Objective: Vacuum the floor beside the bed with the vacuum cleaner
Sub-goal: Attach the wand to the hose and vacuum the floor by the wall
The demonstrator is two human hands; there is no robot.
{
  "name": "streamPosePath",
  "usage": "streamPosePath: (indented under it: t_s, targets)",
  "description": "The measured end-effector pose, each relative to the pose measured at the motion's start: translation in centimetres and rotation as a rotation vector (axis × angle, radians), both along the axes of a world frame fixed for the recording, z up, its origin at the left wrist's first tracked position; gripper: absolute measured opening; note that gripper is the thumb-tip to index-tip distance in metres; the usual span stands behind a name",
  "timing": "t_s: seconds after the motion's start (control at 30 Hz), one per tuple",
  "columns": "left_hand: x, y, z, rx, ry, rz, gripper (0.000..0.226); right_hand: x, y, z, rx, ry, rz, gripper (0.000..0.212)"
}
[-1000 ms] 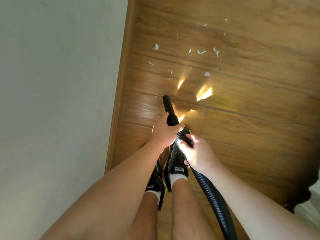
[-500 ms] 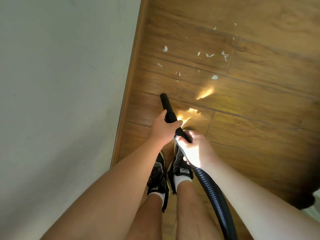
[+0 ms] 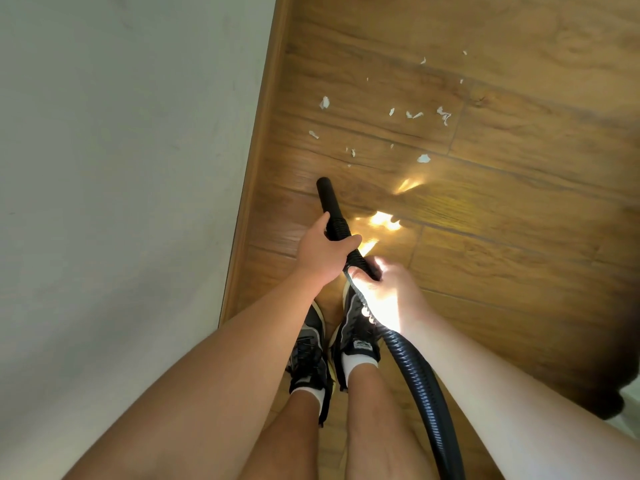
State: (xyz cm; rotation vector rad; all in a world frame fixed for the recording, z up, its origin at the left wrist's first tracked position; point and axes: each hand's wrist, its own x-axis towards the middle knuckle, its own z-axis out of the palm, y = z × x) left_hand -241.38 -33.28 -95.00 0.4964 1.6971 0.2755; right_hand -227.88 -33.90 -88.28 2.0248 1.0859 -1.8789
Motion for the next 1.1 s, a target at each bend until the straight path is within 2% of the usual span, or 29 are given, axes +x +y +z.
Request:
streamPosePath:
  t_s: [0.03,0.13,0.27,0.43,0.57,0.67,0.8,0.9,1.1]
  targets:
    - [0.1,0.2,0.1,-0.002,0.005,0.004,0.084,0.0,0.4,0.2,-0.004,-0.005,0.006,0.025]
    - [0.5,1.0,0.4,-0.01,0.02,0.021,0.087,0.3,1.3,0.1,-0.04,-0.008,0.03,0.046]
    - [1.4,2.2,0.9,-0.018,0.054,-0.015,0.093,0.9,2.4,0.6,-0.013,0.0,0.03,0.032]
    - [2.6,4.0,1.4,0.006,0.105,-0.124,0.052,2.0,2.9,1.2,0.051,0.0,-0.04,0.016]
    - [3.3,4.7,0.8,-0.004,0.08,-0.148,0.042,2.6,3.4,1.1,0.046,0.011,-0.092,0.017]
    - [3.8,4.8,0.6,-0.025,0.083,-0.19,0.033,3.1,3.5,1.0,0.031,0.006,-0.114,0.01]
    - [4.1,5.1,0.5,-0.051,0.08,-0.206,0.031,3.2,3.5,1.0,0.036,0.004,-0.118,0.005]
    - [4.1,5.6,0.3,-0.058,0.075,-0.206,0.031,3.2,3.7,1.0,0.022,0.001,-0.14,0.01]
    - [4.0,6.6,0.3,-0.066,0.065,-0.218,0.052,2.8,4.1,0.8,0.018,-0.018,-0.173,0.017]
